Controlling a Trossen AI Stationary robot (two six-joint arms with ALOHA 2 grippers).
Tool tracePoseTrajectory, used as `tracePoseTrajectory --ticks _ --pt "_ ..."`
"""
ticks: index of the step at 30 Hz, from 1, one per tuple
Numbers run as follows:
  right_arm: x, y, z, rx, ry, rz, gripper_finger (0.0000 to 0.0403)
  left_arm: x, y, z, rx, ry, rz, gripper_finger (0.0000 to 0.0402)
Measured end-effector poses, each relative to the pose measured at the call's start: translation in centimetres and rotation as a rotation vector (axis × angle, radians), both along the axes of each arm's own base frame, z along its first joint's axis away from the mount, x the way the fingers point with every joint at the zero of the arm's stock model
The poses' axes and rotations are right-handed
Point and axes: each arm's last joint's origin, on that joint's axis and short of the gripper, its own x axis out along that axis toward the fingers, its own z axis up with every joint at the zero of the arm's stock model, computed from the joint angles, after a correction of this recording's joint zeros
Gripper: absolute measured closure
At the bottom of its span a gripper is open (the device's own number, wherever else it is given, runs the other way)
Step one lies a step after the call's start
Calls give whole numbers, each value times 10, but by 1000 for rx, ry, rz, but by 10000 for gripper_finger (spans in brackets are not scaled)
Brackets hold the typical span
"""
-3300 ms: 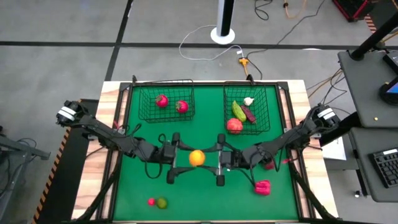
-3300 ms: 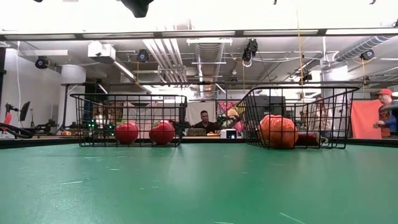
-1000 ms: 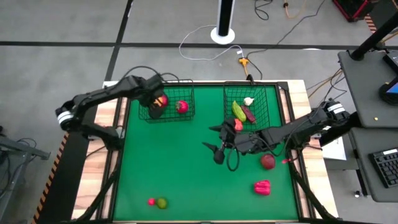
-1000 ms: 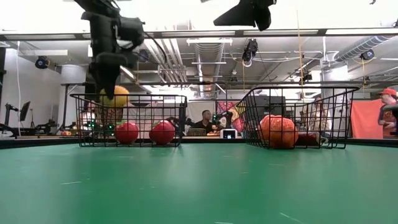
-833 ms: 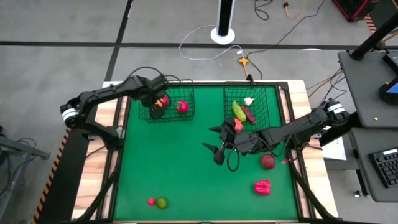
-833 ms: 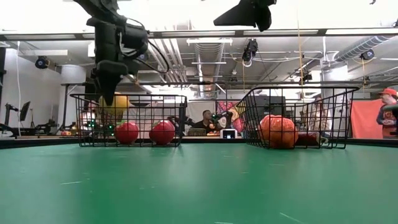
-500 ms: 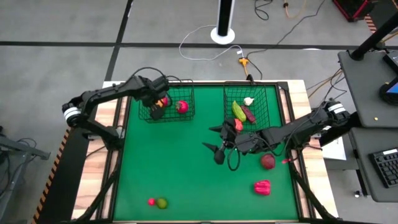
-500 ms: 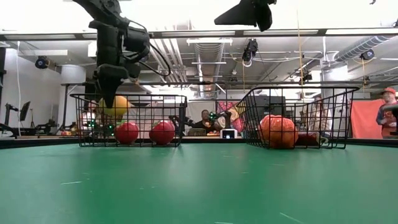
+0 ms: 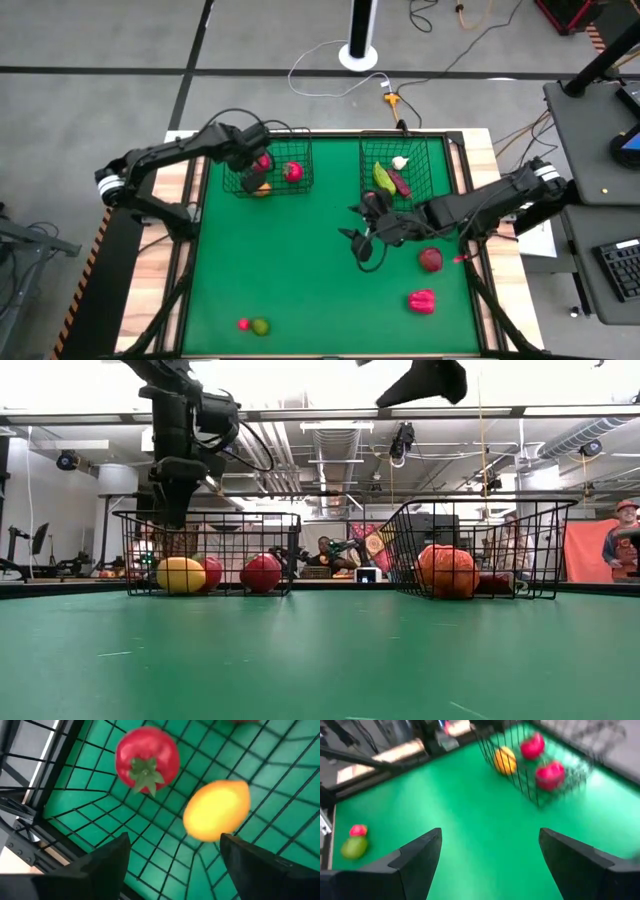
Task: Sort produce into baskets
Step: Put the dark red apple into the left wire basket
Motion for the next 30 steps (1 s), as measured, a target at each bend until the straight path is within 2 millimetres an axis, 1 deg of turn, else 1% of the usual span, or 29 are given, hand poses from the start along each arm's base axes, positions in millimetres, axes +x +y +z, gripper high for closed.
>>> tracePoseTrajectory --ticks 3,6,9,14,17,21,26,30 --pt "-8 -1 5 113 126 -54 78 1 -10 7 15 -41 13 118" --pt "-21 -1 3 265 308 -84 78 5 -29 18 41 -110 -25 121" --pt "-37 2 -1 384 478 -138 78 8 -53 33 78 -228 -85 123" --pt "-59 11 -10 519 693 -260 78 9 -97 62 162 -474 -175 123" --pt "-73 14 -17 539 814 -366 78 5 -125 76 227 -588 -230 123" --pt "-87 15 -29 551 959 -484 78 -1 -157 87 308 -696 -278 123" --pt "-94 13 -52 556 1044 -533 78 -7 -189 90 383 -746 -343 123" --pt "-96 12 -73 572 1064 -525 78 -9 -206 88 437 -764 -355 123"
